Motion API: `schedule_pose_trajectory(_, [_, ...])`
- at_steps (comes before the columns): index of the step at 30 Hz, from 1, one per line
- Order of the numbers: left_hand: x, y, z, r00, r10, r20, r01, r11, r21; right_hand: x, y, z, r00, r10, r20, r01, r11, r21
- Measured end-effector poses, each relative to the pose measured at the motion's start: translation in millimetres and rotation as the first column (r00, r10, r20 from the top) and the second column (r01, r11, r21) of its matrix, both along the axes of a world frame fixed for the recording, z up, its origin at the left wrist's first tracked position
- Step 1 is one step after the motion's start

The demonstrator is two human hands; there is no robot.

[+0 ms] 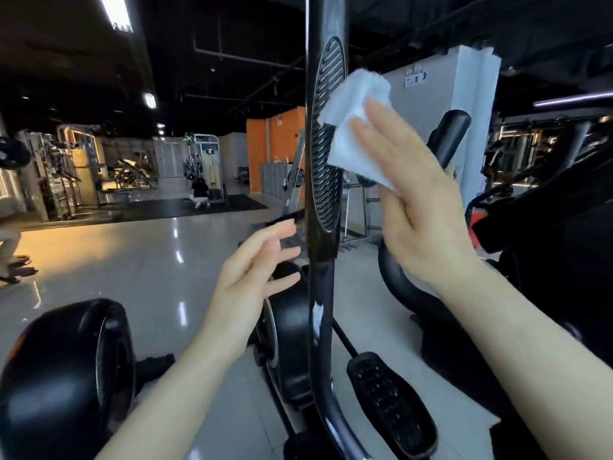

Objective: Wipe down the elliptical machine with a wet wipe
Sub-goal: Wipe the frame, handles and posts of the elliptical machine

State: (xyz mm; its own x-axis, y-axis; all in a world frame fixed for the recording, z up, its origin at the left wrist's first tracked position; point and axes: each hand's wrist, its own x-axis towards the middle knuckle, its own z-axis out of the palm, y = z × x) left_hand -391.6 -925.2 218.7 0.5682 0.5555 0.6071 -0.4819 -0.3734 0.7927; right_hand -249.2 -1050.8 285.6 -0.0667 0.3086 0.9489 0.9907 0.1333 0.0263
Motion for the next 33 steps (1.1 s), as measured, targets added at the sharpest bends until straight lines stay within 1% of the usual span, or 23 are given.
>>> schedule_pose_trajectory(2, [-1,2,-6,0.999,0.038,-0.009,-0.038,0.999,-0.019,9,19,22,0.974,-0.121,0.191,0.126,0.992,-0.011])
schedule_pose_trajectory(4, [-4,6,-10,0.998,0.067,-0.013,-0.067,0.998,-0.020,18,35,22,0.938,-0.167,0.305,0.185,0.982,-0.032])
schedule_pose_trajectory(7, [-9,10,-15,0.996,0.083,-0.014,-0.083,0.996,-0.012,24,44,-14,0.897,-0.129,0.423,0.167,0.984,-0.055])
schedule_pose_trajectory(11, [-13,9,-24,0.996,0.087,-0.019,-0.087,0.995,-0.048,21,37,-64,0.872,-0.090,0.482,0.191,0.968,-0.165])
schedule_pose_trajectory(13, [-16,8,-29,0.996,0.082,-0.029,-0.083,0.995,-0.053,20,31,-66,0.816,-0.095,0.570,0.247,0.949,-0.197])
schedule_pose_trajectory(15, [-20,7,-32,0.996,0.088,-0.028,-0.089,0.995,-0.037,18,27,-49,0.745,-0.123,0.656,0.307,0.936,-0.173])
schedule_pose_trajectory(16, [-22,7,-33,0.995,0.092,-0.022,-0.093,0.995,-0.025,16,27,-33,0.729,-0.149,0.669,0.319,0.938,-0.139])
schedule_pose_trajectory(18, [-24,6,-34,0.995,0.093,-0.026,-0.093,0.996,-0.007,14,31,3,0.747,-0.214,0.629,0.303,0.952,-0.036])
schedule_pose_trajectory(20, [-26,4,-34,0.995,0.099,-0.019,-0.098,0.995,0.022,15,38,35,0.744,-0.295,0.599,0.317,0.946,0.073])
schedule_pose_trajectory(22, [-28,2,-33,0.994,0.111,-0.011,-0.110,0.993,0.048,15,45,46,0.730,-0.338,0.594,0.324,0.936,0.135])
schedule_pose_trajectory(24, [-31,1,-33,0.992,0.125,-0.003,-0.124,0.990,0.063,15,49,34,0.721,-0.328,0.610,0.310,0.941,0.139])
schedule_pose_trajectory(26, [-34,0,-35,0.991,0.136,-0.003,-0.135,0.989,0.063,16,48,4,0.722,-0.276,0.635,0.286,0.954,0.090])
schedule_pose_trajectory(28, [-36,-3,-40,0.989,0.146,-0.018,-0.144,0.987,0.068,16,43,-28,0.754,-0.193,0.628,0.259,0.966,-0.015])
schedule_pose_trajectory(31, [-41,-9,-47,0.988,0.144,-0.055,-0.139,0.987,0.087,14,32,-62,0.754,-0.113,0.647,0.297,0.937,-0.183])
schedule_pose_trajectory(32, [-42,-12,-49,0.988,0.143,-0.060,-0.137,0.986,0.097,11,26,-70,0.783,-0.084,0.617,0.293,0.924,-0.246])
schedule_pose_trajectory(33, [-43,-15,-50,0.986,0.154,-0.057,-0.148,0.983,0.108,5,19,-76,0.833,-0.053,0.551,0.265,0.912,-0.313])
